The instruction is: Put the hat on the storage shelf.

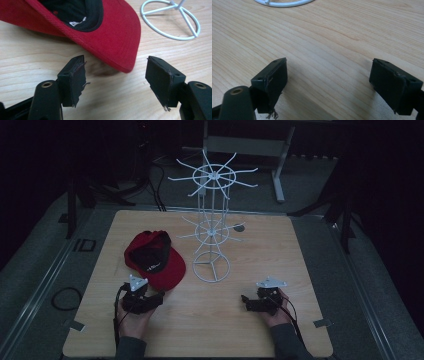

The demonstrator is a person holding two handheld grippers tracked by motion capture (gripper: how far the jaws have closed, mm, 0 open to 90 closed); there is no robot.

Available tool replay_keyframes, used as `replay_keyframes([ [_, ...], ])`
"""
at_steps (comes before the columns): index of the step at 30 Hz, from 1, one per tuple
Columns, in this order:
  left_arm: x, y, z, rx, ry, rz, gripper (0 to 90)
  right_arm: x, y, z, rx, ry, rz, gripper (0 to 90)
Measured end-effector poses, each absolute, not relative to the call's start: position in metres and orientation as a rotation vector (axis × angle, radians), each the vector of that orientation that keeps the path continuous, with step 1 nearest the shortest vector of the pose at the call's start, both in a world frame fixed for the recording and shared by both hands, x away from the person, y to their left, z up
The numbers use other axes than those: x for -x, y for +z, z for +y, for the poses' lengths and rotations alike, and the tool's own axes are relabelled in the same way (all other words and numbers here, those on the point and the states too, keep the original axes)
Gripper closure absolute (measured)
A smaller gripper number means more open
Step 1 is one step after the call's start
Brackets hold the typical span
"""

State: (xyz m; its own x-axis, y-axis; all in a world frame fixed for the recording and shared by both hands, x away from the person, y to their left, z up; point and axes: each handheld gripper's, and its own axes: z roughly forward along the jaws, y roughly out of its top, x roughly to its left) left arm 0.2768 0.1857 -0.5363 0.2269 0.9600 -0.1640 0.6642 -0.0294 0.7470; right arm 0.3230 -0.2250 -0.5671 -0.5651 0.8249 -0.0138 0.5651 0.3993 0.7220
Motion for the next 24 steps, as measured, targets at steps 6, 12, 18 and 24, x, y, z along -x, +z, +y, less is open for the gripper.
replay_keyframes([
  [6, -0.298, -0.544, 0.190, -1.730, 0.413, 1.544, 33.5, -0.323, -0.567, -0.225, -1.199, 0.968, 2.292, 14.7],
  [12, -0.311, -0.548, 0.185, -1.725, 0.384, 1.550, 37.6, -0.323, -0.567, -0.225, -1.199, 0.968, 2.292, 14.7],
  [18, -0.323, -0.556, 0.186, -1.641, 0.282, 1.571, 42.5, -0.323, -0.567, -0.225, -1.199, 0.968, 2.292, 14.7],
  [24, -0.327, -0.564, 0.182, -1.638, 0.248, 1.577, 58.5, -0.323, -0.567, -0.225, -1.199, 0.968, 2.292, 14.7],
])
